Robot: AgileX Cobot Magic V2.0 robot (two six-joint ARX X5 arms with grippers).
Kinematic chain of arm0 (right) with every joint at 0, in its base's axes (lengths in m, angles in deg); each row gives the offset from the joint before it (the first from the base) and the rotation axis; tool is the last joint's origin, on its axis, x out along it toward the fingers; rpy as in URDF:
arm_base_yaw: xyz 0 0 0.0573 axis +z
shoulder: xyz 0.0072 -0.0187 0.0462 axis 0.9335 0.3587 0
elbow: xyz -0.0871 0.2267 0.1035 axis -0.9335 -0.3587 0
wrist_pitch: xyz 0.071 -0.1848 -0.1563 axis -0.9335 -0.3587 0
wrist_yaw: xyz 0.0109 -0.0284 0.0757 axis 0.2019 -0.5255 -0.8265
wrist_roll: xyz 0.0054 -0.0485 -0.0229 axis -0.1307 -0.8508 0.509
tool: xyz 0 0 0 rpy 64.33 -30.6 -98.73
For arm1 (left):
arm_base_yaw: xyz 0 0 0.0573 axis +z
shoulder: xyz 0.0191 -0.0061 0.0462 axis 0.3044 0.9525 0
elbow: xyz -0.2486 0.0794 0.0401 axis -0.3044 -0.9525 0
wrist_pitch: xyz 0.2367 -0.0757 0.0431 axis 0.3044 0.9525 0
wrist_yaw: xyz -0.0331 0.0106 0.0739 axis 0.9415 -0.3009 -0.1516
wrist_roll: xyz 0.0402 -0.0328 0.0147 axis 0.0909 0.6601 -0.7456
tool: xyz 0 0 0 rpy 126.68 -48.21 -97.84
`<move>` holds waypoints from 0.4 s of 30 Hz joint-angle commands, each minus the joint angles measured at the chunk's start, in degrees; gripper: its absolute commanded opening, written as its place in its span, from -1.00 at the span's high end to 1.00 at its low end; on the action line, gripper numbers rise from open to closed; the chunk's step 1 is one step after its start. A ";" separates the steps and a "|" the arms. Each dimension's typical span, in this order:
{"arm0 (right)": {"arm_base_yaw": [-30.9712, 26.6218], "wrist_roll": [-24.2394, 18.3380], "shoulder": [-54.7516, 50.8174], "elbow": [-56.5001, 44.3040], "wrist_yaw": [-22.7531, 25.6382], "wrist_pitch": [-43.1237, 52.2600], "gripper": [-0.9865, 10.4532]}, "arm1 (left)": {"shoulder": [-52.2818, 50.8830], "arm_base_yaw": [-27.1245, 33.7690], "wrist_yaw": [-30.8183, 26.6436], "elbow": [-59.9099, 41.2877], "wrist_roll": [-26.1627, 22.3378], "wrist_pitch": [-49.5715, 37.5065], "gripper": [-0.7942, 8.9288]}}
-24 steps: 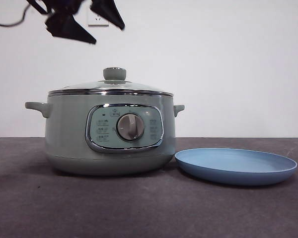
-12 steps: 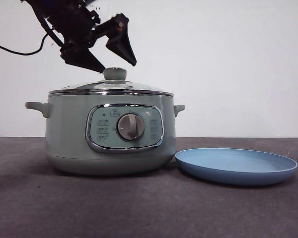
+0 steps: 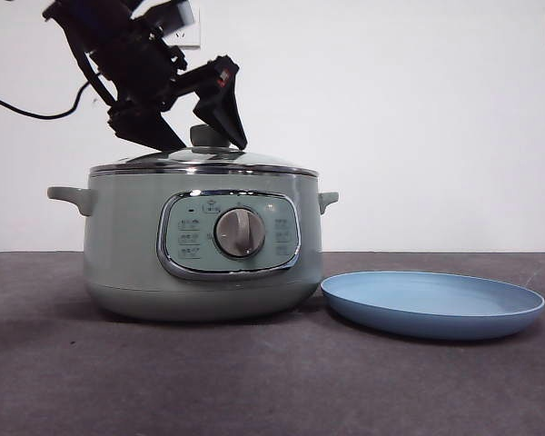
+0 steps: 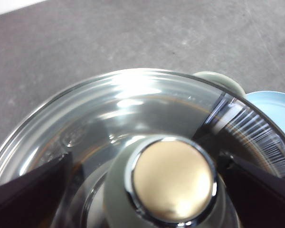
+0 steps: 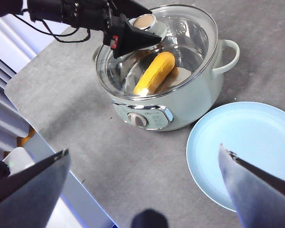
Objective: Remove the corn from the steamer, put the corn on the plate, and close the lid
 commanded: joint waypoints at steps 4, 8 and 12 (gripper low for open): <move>0.11 0.00 0.07 0.11 0.02 0.28 -0.37 | 0.48 -0.57 -0.15 0.09 -0.37 0.02 -0.10; 0.11 -0.02 0.07 0.11 0.04 0.28 -0.37 | 0.46 -0.59 0.13 0.09 -0.17 0.13 0.54; 0.11 0.00 0.07 0.11 0.04 0.28 -0.37 | 0.44 -0.57 0.13 0.09 -0.15 0.20 0.85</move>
